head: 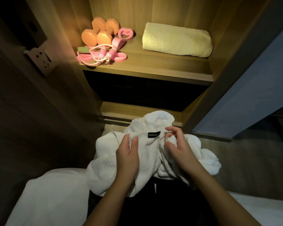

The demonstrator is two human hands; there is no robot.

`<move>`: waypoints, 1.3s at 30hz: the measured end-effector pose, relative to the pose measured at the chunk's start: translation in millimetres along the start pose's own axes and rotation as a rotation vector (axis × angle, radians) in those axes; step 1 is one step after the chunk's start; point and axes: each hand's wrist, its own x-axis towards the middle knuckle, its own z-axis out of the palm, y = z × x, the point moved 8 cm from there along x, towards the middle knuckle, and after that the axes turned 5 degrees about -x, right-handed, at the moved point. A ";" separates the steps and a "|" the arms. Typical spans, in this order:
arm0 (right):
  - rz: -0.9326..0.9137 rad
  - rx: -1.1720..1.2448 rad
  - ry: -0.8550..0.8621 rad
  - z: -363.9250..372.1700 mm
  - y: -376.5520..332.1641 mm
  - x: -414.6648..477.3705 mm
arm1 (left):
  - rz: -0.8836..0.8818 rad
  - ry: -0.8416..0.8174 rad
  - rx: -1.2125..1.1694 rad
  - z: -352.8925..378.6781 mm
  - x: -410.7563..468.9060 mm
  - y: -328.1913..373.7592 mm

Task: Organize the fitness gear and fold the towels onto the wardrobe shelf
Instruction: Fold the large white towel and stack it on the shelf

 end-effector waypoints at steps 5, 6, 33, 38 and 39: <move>0.034 -0.137 -0.036 -36.3 14.6 -7.7 | -0.028 -0.015 0.012 -0.1 9.4 -10.7; 0.050 -0.138 -0.026 -45.5 18.1 -6.1 | -0.030 -0.014 0.013 -2.2 13.1 -9.9; 0.073 0.157 1.143 -382.9 -100.2 26.7 | 0.188 0.503 0.124 -182.7 205.7 259.2; 0.028 0.113 1.178 -391.6 -121.2 21.5 | 0.243 0.565 0.090 -185.5 203.2 269.0; 0.029 0.127 1.206 -395.6 -122.7 19.0 | 0.269 0.597 0.062 -186.8 201.6 273.2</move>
